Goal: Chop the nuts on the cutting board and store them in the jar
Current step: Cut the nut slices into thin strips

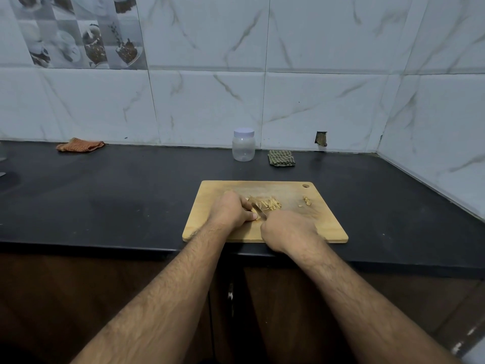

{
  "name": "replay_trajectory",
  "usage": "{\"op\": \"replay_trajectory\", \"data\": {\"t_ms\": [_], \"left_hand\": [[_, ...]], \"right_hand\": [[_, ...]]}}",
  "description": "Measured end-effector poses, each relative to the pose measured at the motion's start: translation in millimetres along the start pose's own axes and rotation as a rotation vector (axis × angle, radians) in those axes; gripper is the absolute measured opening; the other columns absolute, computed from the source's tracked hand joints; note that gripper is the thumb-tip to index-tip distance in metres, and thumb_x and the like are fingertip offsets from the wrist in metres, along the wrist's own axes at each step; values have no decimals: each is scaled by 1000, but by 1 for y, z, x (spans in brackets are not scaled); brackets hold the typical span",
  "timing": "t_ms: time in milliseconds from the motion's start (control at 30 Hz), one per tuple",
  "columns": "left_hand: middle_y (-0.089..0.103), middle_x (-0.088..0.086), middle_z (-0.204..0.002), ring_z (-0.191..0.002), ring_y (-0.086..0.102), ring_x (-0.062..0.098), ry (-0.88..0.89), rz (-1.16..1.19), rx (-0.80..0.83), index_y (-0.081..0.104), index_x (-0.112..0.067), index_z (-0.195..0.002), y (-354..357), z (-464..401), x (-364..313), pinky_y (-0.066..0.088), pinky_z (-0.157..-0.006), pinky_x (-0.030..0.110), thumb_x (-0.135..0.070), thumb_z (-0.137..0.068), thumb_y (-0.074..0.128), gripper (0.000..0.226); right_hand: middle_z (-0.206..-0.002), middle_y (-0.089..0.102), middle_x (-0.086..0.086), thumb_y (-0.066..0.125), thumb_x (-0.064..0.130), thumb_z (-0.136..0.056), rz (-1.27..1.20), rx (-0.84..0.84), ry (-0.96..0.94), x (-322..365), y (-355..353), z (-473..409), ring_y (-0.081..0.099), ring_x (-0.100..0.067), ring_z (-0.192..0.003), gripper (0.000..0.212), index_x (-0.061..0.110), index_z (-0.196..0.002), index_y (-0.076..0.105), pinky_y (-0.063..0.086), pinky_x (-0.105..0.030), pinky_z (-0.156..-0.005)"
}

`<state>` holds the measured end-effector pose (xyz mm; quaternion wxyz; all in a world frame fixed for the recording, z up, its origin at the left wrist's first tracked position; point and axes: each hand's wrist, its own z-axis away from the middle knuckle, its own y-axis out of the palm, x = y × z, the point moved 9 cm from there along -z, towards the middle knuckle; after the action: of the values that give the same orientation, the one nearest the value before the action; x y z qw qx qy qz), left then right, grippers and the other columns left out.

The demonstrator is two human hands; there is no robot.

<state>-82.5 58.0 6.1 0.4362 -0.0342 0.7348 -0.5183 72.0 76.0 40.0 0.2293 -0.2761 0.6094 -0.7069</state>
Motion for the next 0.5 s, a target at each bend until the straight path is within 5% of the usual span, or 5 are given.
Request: {"op": "replay_trajectory", "data": {"t_ms": [500], "left_hand": [[70, -10, -118, -107, 62, 10, 7, -20, 44, 74, -28, -112, 0, 2, -5, 47, -85, 25, -31, -82, 78, 30]], "right_hand": [[-122, 62, -8, 47, 17, -96, 39, 56, -1, 1, 5, 7, 60, -27, -106, 33, 12, -126, 59, 47, -35, -79]]}}
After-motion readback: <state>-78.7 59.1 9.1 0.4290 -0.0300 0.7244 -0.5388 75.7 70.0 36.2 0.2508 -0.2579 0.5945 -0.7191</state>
